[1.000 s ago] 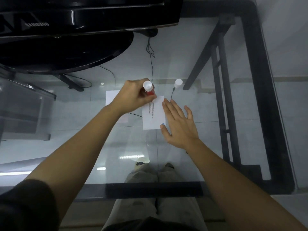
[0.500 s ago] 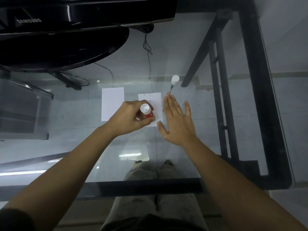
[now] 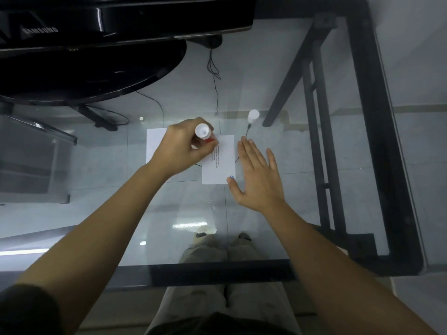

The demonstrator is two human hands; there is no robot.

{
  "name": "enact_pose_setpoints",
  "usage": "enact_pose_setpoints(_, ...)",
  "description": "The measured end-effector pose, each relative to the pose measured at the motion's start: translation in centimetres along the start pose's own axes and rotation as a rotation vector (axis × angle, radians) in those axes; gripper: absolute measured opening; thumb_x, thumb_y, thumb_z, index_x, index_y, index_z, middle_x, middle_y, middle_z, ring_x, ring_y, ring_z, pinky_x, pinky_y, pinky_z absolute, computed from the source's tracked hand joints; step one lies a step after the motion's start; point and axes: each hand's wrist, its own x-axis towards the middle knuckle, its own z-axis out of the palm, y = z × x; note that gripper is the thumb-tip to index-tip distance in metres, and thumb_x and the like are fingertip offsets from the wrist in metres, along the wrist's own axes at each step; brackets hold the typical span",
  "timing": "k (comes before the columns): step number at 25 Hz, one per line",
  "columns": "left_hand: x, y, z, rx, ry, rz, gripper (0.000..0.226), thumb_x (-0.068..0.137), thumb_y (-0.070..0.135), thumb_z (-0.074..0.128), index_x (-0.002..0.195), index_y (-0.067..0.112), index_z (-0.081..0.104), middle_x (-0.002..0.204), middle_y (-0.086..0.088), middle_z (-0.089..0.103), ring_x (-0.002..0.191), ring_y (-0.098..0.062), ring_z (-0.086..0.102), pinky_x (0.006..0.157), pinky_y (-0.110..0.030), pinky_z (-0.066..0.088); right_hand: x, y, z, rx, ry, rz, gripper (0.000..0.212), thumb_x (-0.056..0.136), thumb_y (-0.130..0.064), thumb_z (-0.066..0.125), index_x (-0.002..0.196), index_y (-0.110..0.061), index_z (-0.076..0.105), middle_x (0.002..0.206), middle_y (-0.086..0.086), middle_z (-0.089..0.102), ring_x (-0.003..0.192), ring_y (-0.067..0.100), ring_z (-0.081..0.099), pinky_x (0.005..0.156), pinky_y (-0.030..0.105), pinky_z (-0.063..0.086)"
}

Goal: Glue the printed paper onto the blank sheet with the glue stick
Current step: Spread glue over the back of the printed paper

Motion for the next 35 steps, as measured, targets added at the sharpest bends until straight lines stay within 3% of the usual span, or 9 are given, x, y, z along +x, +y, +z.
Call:
enact_pose_setpoints(2,-1.9,0.4,0.0,-0.089,0.046,0.0,0.02,0.078,0.025,0.073,0.091,0.012,0.064,0.088,0.006,0.066,0.073,-0.006,0.063,0.066,-0.011,0.051,-0.1,0.0,-0.1,0.038,0.045,0.012,0.072,0.083,-0.052,0.044,0.142,-0.016,0.026,0.153,0.005,0.024,0.142,0.021,0.015,0.114,0.05,0.002)
enact_pose_setpoints(5,-2.7,1.1,0.7,-0.103,-0.113,0.017,0.021,0.077,0.025,0.074,0.092,0.013,0.065,0.087,0.002,0.069,0.074,-0.01,0.064,0.066,-0.017,0.053,-0.1,0.1,-0.2,0.035,0.056,0.002,0.068,0.083,-0.053,0.045,0.14,-0.018,0.031,0.152,0.004,0.027,0.142,0.021,0.017,0.113,0.051,0.003)
enact_pose_setpoints(10,-0.5,0.9,1.2,-0.036,-0.263,0.013,0.024,0.077,0.027,0.073,0.091,0.011,0.063,0.084,-0.004,0.07,0.073,-0.015,0.064,0.068,-0.027,0.053,-0.1,0.1,-0.1,0.031,0.057,0.003,0.069,0.082,-0.053,0.043,0.14,-0.018,0.029,0.152,0.004,0.027,0.142,0.02,0.017,0.114,0.052,0.004)
enact_pose_setpoints(16,2.0,0.9,0.5,0.011,-0.085,-0.025,0.024,0.078,0.025,0.073,0.094,0.01,0.063,0.088,-0.003,0.07,0.073,-0.014,0.061,0.07,-0.025,0.051,0.0,0.1,0.2,-0.003,0.016,0.015,0.077,0.083,-0.055,0.038,0.144,-0.015,0.014,0.155,0.004,0.017,0.143,0.019,0.009,0.114,0.049,0.0)
enact_pose_setpoints(20,-0.8,1.9,1.0,-0.076,-0.212,0.003,0.024,0.075,0.028,0.075,0.091,0.012,0.065,0.084,-0.002,0.071,0.072,-0.012,0.064,0.067,-0.022,0.052,0.1,0.2,0.1,-0.037,0.005,0.01,0.078,0.084,-0.057,0.032,0.145,-0.013,0.012,0.156,0.005,0.015,0.143,0.02,0.008,0.114,0.049,0.002)
enact_pose_setpoints(25,-0.6,1.9,1.4,-0.045,-0.328,0.029,0.024,0.076,0.025,0.075,0.091,0.009,0.066,0.084,-0.005,0.07,0.073,-0.017,0.065,0.07,-0.033,0.055,0.2,0.2,0.1,-0.043,-0.013,0.011,0.078,0.085,-0.057,0.031,0.146,-0.014,0.009,0.157,0.004,0.012,0.144,0.019,0.004,0.115,0.05,0.0)
enact_pose_setpoints(31,3.8,1.4,0.9,0.053,-0.216,0.031,0.025,0.077,0.026,0.074,0.092,0.008,0.064,0.085,-0.007,0.07,0.075,-0.021,0.063,0.07,-0.027,0.049,0.1,0.2,0.0,-0.015,0.003,0.01,0.079,0.083,-0.055,0.037,0.145,-0.013,0.011,0.156,0.004,0.015,0.143,0.019,0.007,0.115,0.049,0.0)
enact_pose_setpoints(35,4.5,1.4,0.4,0.026,-0.099,-0.036,0.026,0.077,0.029,0.073,0.094,0.012,0.064,0.087,-0.002,0.069,0.074,-0.014,0.061,0.064,-0.013,0.044,0.1,0.2,0.0,-0.003,-0.01,0.015,0.079,0.083,-0.056,0.037,0.145,-0.014,0.01,0.156,0.003,0.014,0.143,0.02,0.007,0.115,0.051,0.002)
